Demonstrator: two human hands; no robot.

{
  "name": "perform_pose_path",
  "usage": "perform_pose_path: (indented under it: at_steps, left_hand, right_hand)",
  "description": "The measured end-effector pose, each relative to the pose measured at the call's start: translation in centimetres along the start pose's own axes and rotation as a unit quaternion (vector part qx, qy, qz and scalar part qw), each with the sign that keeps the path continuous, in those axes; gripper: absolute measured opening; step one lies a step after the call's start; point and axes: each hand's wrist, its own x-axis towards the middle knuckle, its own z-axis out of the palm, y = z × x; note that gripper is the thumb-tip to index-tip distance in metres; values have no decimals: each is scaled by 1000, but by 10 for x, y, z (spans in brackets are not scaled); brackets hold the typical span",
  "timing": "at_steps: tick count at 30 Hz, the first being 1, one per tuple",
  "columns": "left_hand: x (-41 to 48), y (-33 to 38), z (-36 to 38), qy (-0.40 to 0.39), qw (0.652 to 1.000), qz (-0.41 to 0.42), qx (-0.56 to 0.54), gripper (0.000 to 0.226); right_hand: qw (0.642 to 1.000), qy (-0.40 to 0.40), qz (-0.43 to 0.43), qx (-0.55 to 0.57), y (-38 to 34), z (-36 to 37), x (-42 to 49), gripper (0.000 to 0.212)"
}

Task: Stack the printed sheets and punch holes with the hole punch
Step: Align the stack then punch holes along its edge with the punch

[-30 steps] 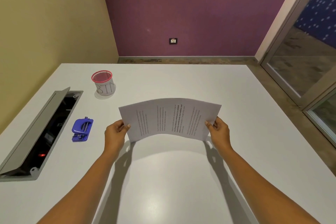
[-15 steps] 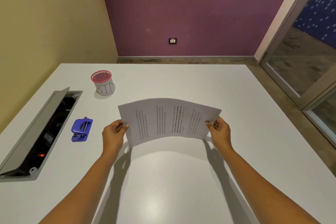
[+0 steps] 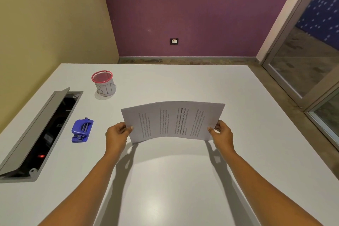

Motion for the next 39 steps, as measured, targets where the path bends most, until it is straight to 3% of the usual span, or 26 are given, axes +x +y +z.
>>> perform_pose_path:
  at_steps: [6,10,15,20,22,27,29,31,34,37,39]
  left_hand:
    - [1,1,2,5,1000,-11,5,21]
    - [1,2,4,16,999,-35,-6,26]
    - [-3,3,10,25,997,-59,-34,26]
    - [-5,2,16,29,995,-83,-43,12]
    - [-7,2,19,23,993,-94,-65,16]
    - [-17,3,25,-9,989,-110,-99,4]
    - [-19,1,27,-26,987,-117,-108,21]
    - [-20,-1,28,-42,985,-122,-111,36]
    - [-21,0,27,-38,980,-139,-136,20]
    - [-16,6,21,-23,965,-163,-203,48]
    - [-11,12,14,-35,968,-154,-194,54]
  right_hand:
    - [985,-57,62,-153,10,1,-5,45]
    - [964,-143,88,-204,10,5,-10,39]
    - [949,-212,127,-194,7,14,-16,39]
    - [941,-266,181,-102,-3,29,-21,34]
    - [943,-263,205,-25,-9,37,-22,35]
    - [936,-191,255,151,-24,50,-19,13]
    - [929,-144,277,200,-28,52,-18,3]
    - [933,-108,274,208,-30,52,-15,11]
    - [957,-82,223,168,-32,50,-12,12]
    - [980,-74,150,108,-34,44,-10,24]
    - [987,-71,110,90,-36,38,-8,26]
